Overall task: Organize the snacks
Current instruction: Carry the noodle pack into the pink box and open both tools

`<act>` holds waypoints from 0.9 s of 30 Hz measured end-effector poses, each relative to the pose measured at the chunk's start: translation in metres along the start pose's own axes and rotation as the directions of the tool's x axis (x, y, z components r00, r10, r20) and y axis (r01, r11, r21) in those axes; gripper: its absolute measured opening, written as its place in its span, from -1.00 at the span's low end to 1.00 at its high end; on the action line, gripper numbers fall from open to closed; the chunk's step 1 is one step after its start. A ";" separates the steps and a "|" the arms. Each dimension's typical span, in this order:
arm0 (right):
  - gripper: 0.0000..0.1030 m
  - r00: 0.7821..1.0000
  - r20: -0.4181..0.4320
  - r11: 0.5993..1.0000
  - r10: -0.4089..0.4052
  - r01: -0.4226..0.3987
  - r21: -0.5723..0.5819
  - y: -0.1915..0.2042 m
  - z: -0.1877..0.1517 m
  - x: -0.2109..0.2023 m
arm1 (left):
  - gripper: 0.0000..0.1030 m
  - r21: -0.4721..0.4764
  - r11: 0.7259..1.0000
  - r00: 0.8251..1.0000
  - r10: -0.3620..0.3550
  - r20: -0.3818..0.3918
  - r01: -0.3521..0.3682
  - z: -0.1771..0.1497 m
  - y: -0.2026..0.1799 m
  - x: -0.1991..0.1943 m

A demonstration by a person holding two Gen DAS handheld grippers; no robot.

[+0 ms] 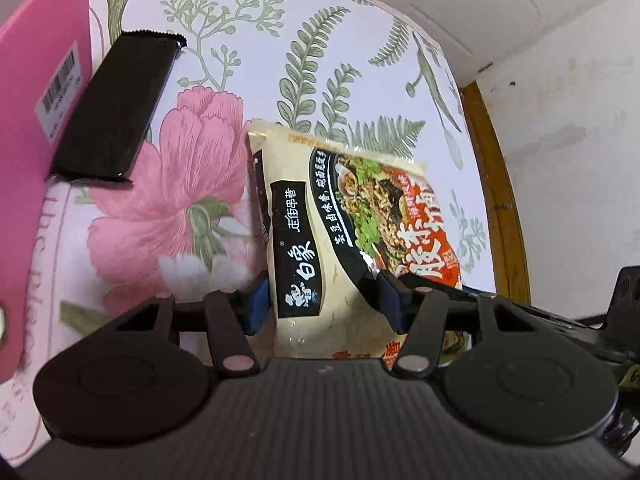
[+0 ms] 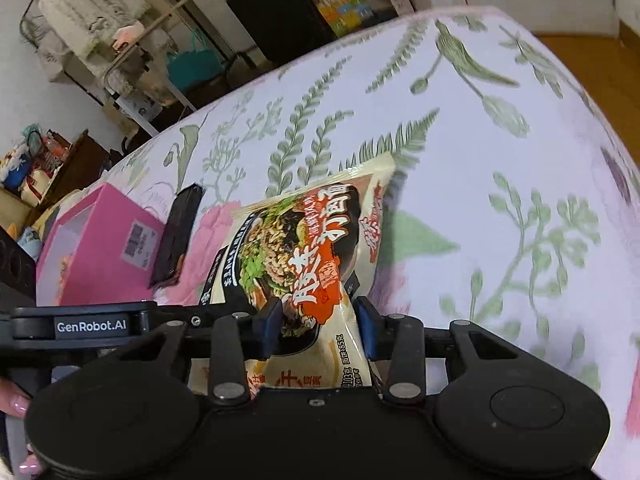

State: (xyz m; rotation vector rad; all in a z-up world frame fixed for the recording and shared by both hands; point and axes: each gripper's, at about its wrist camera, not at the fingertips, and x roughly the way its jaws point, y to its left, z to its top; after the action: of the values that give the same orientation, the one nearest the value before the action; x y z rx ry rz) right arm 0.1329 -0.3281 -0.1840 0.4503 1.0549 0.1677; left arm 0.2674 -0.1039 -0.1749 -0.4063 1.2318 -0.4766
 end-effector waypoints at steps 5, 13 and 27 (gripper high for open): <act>-0.07 0.998 -0.062 1.000 0.003 -0.001 0.027 0.018 -0.017 -0.018 | 0.07 0.041 0.999 0.999 0.034 -0.031 -0.032 -0.018 -0.008 -0.025; -0.08 0.998 -0.061 1.000 0.021 -0.022 -0.013 0.064 -0.056 -0.048 | 0.08 0.078 0.994 0.997 0.072 -0.006 -0.071 -0.049 -0.002 -0.088; -0.08 0.995 -0.025 0.974 0.100 -0.103 -0.202 0.199 -0.041 -0.077 | 0.09 0.126 0.985 0.980 0.094 0.175 -0.117 -0.036 0.044 -0.234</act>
State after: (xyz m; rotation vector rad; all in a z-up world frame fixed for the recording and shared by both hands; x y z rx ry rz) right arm 0.0752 -0.1647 -0.0528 0.3181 1.0171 0.3672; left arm 0.1781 0.0600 -0.0230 -0.2579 1.0447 -0.4227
